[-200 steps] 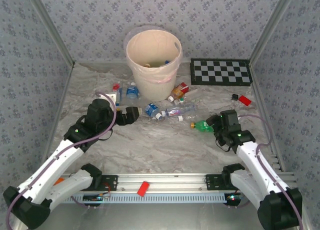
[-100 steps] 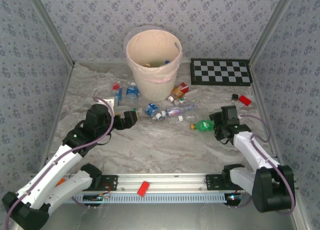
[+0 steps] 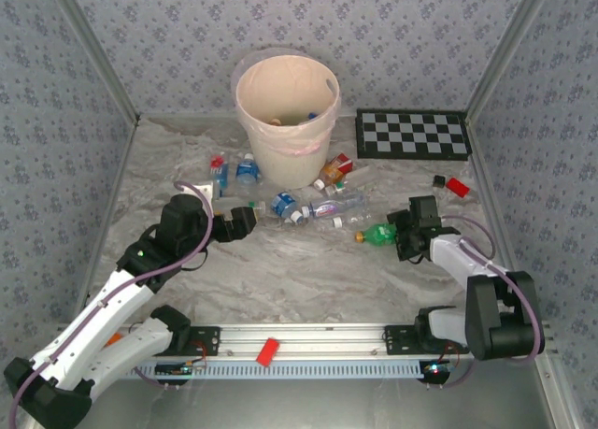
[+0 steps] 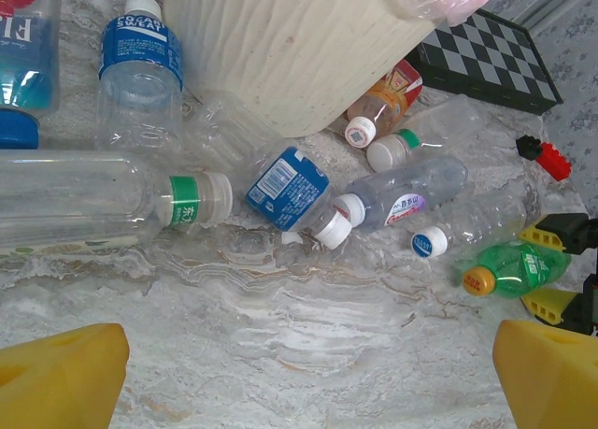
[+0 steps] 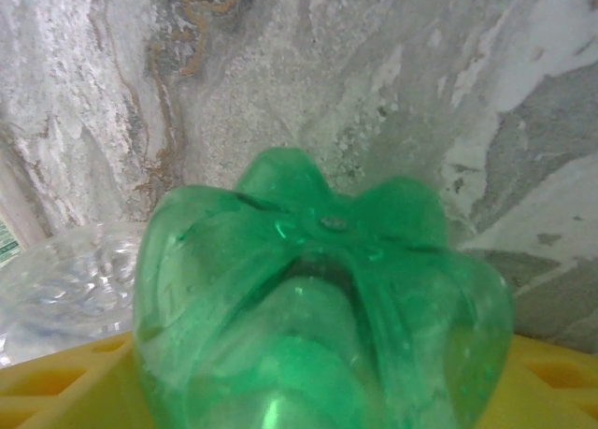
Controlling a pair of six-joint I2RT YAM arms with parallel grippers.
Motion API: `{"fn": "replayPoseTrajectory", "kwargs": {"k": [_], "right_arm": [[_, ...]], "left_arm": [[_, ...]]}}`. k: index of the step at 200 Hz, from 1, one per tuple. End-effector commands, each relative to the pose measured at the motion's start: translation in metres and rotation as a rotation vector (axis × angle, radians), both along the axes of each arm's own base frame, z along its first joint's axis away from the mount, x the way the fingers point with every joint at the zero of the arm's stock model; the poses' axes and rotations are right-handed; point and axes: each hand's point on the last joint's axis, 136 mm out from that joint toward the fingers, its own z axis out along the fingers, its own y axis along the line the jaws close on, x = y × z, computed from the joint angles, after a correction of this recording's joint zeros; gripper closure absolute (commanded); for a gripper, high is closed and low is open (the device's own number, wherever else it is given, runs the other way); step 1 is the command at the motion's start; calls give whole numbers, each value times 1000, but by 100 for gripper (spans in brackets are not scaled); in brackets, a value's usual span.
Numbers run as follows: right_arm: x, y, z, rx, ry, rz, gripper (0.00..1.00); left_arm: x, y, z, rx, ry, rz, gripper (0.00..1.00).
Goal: Put the plastic bottles in the bin
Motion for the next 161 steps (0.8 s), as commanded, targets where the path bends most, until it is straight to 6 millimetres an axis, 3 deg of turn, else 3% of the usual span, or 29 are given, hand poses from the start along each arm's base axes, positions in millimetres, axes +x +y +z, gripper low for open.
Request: {"fn": "replayPoseTrajectory", "kwargs": {"k": [1, 40, 78, 161], "right_arm": [[-6, 4, -13, 27, 33, 5, 22], [-9, 8, -22, 48, 52, 22, 31], [-12, 4, -13, 27, 29, 17, 43], [-32, -28, 44, -114, -126, -50, 48]], "left_arm": [[-1, 1, 1, -6, 4, 9, 0], [-1, 3, 3, 2, -3, 15, 0], [-1, 2, 6, -8, -4, 16, 0], [-4, 5, 7, -18, -5, 26, 0]]}}
